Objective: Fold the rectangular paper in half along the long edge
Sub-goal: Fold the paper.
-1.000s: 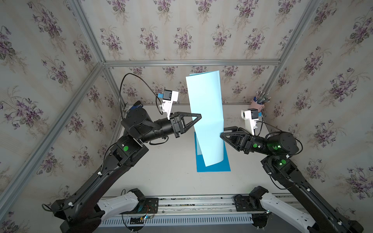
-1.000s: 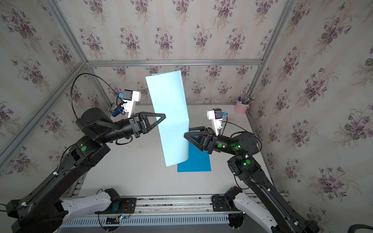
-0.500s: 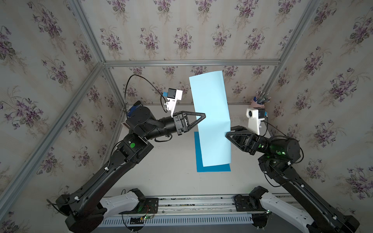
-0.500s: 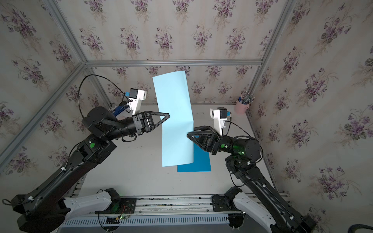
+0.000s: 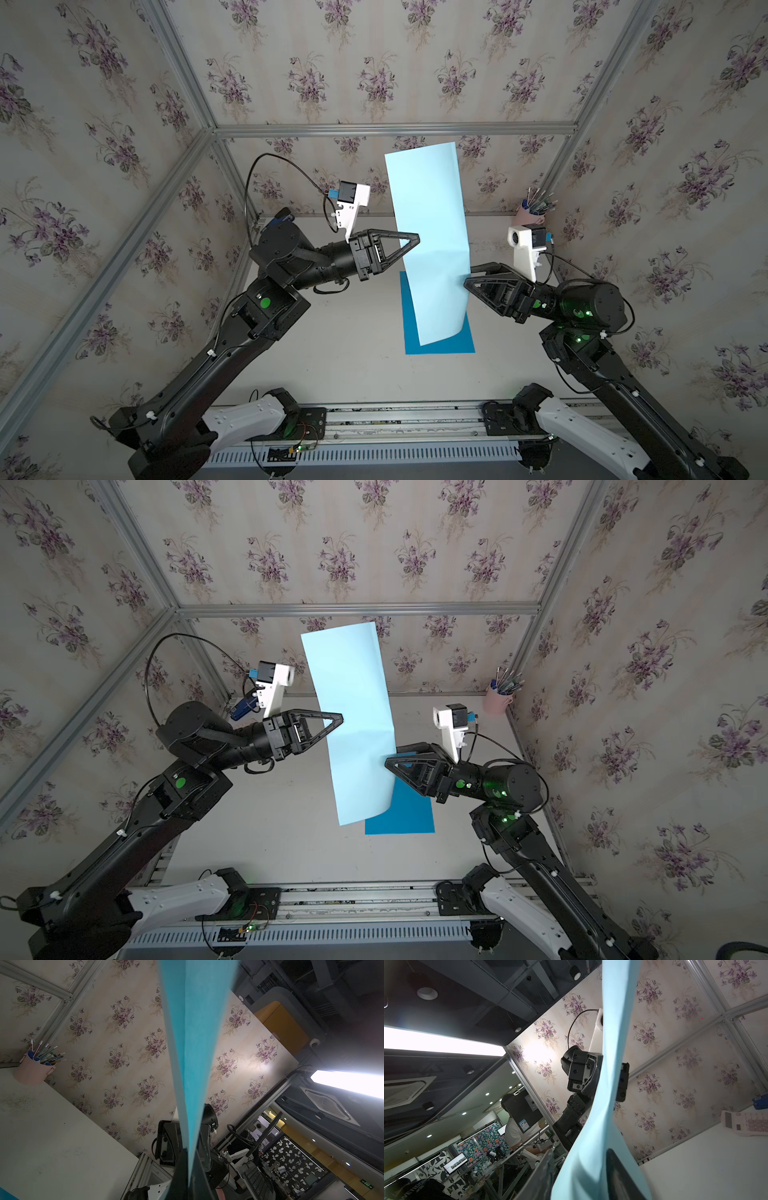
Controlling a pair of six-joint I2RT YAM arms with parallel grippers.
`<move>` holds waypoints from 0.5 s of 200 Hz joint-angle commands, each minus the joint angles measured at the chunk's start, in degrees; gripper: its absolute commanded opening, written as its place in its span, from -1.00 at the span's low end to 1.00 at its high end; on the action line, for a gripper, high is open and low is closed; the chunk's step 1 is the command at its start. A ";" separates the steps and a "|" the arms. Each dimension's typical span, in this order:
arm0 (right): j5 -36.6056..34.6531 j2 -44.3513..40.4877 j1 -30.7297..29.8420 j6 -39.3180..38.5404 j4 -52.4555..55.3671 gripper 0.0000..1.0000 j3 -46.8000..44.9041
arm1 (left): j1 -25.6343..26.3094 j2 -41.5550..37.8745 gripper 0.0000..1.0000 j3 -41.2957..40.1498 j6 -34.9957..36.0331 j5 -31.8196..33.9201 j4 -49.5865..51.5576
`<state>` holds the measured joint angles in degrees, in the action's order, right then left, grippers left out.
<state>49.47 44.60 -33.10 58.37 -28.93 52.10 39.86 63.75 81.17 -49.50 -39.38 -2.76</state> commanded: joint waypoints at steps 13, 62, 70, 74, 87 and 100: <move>-1.35 -0.69 -0.12 -6.03 9.66 0.20 1.94 | 0.00 -0.38 -1.00 0.83 2.16 0.23 0.31; -13.77 0.07 -0.12 -15.12 22.31 0.16 8.11 | 0.13 -0.81 -1.00 -0.06 4.21 1.14 3.07; -14.39 0.59 -0.12 -15.46 23.04 0.15 8.69 | 0.10 -1.10 -1.00 -0.42 4.42 1.39 3.37; -14.34 0.78 -0.12 -15.57 23.04 0.15 8.79 | 0.07 -1.15 -1.00 -0.59 4.56 1.44 3.54; -14.30 1.40 -0.30 -15.48 23.08 0.15 9.03 | 0.17 -1.35 -1.00 -1.05 4.97 1.94 4.04; -14.72 1.83 -1.40 -15.85 23.30 0.15 8.98 | 0.15 -1.54 -1.00 -1.40 5.12 2.15 4.17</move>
<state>37.15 45.84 -33.39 44.93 -7.84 60.64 40.01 62.57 80.23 -45.89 -38.17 1.28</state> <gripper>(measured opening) 0.575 0.050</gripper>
